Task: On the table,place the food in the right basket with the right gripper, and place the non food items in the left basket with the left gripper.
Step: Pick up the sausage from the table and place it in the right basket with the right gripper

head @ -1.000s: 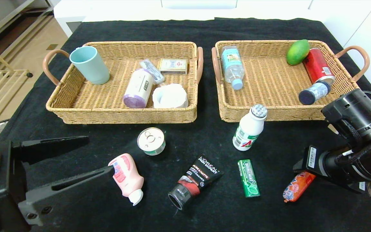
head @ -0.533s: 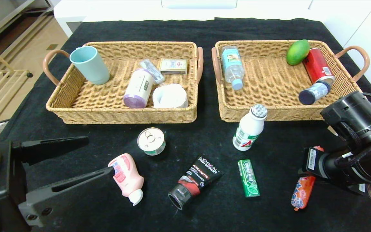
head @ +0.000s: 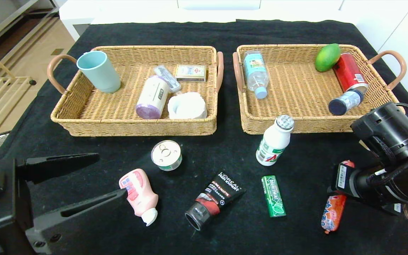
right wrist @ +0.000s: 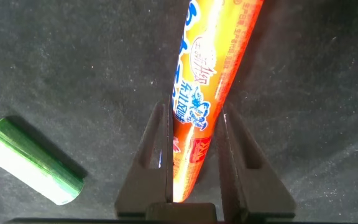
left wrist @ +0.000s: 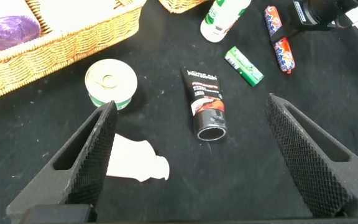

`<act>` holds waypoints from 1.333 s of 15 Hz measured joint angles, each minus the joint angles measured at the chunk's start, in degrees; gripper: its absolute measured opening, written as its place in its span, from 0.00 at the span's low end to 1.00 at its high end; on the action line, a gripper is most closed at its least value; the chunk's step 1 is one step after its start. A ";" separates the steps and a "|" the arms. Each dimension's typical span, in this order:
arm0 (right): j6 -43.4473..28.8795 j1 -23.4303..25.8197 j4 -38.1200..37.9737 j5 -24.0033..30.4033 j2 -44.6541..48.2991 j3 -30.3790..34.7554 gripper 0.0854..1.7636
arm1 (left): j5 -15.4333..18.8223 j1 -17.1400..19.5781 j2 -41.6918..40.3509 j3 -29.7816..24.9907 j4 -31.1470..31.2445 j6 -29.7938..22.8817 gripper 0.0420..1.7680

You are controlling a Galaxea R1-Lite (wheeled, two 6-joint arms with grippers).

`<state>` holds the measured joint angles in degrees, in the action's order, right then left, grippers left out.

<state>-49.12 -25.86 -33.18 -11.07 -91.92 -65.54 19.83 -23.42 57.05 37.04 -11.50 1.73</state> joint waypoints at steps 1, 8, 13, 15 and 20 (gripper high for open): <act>0.00 -0.02 -0.13 0.07 0.24 0.05 0.24 | 0.01 0.00 -0.02 -0.02 0.00 0.02 0.97; 2.71 -0.90 -4.83 -0.30 6.17 -2.84 0.24 | 0.01 0.05 0.00 -0.05 -0.02 0.02 0.97; 5.99 -0.18 -10.14 -1.30 7.52 -14.25 0.24 | 0.00 0.05 -0.17 -0.05 -0.02 0.16 0.97; 7.61 0.26 -10.51 -3.67 6.22 -19.88 0.24 | 0.00 0.02 -0.38 -0.02 -0.02 0.17 0.97; 9.48 1.99 -10.50 -5.00 0.20 -32.04 0.24 | 0.00 0.05 -0.66 -0.02 -0.02 0.17 0.97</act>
<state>-39.63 -23.87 -43.68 -16.07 -91.72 -97.57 19.83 -23.37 56.39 37.01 -11.52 1.90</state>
